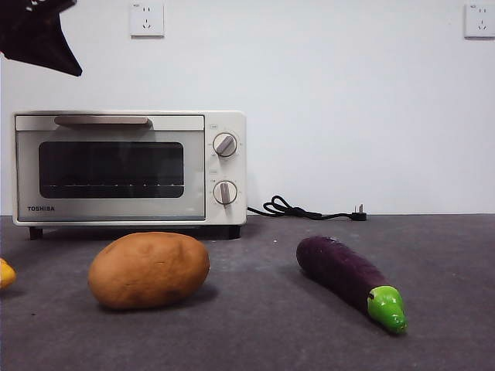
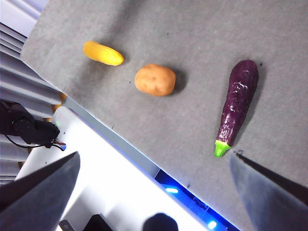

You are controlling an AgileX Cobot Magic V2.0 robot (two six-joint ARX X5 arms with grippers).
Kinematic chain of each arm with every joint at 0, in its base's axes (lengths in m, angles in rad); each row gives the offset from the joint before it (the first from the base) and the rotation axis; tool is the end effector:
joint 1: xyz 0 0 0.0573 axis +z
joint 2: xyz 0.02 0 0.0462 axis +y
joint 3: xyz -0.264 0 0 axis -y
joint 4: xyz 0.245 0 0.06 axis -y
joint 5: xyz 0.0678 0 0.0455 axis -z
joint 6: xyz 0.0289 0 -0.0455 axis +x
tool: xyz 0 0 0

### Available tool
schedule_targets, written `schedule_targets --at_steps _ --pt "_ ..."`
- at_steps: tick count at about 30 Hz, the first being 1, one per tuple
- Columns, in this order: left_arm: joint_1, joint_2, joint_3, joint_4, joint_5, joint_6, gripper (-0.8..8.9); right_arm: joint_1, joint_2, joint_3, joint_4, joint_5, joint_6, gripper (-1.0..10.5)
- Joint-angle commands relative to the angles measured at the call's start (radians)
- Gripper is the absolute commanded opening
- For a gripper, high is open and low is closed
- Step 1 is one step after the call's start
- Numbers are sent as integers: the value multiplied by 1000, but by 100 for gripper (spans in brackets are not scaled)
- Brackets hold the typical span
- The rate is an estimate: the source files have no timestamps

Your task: Take the eggplant from the table,put the eggplant in the oven

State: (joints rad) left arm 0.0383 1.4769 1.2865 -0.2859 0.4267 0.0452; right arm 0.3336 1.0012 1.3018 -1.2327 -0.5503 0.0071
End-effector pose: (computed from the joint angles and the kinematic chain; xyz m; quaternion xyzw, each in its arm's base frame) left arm 0.3310 0.0007 0.3357 -0.0328 0.2253 -0.1927 0.9545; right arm 0.1358 0.0631 0.3815 0.0515 0.4481 0.3805 0.8073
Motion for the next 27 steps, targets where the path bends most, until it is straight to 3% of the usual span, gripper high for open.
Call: schedule_targets --at_steps 1,7,27 --pt "4 28 2 38 -18 18 -5 2 3 3 2 -4 -11 567" --pt "4 76 3 56 -54 60 -5 2 3 3 3 -4 -8 567" --pt "1 169 4 164 -61 60 -5 2 3 3 -8 -3 -8 567"
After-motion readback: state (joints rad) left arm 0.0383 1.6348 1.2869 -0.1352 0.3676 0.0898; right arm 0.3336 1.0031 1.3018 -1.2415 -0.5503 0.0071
